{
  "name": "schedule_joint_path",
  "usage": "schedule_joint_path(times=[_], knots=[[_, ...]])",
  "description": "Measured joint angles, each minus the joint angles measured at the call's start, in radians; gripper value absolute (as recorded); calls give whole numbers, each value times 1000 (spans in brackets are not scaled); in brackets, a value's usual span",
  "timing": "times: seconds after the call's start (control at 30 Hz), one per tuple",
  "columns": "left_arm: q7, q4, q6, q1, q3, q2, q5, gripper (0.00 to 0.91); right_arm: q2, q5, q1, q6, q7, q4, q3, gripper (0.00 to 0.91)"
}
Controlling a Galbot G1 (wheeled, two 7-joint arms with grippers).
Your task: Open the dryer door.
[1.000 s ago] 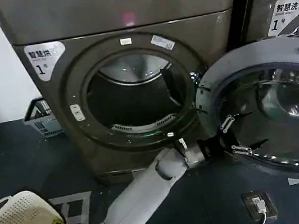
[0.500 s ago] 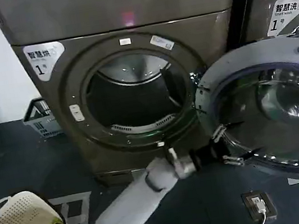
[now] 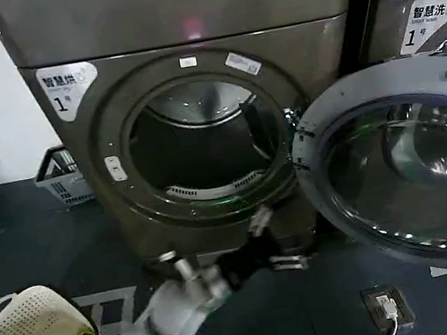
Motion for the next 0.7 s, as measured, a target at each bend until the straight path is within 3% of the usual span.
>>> schedule_joint_path(times=[0.1,0.3,0.7], knots=[[-81,-30,104,60,-107,-15,-56,907,0,12,-3,18,-4,-11,-5,907],[-251,-88,417,123,-306,-37,-227,907,0,28,-5,27,-6,-25,-5,907],[-495,-80,826,178,-604,44,-536,907,0,29,0,28,-22,-46,-32,907]])
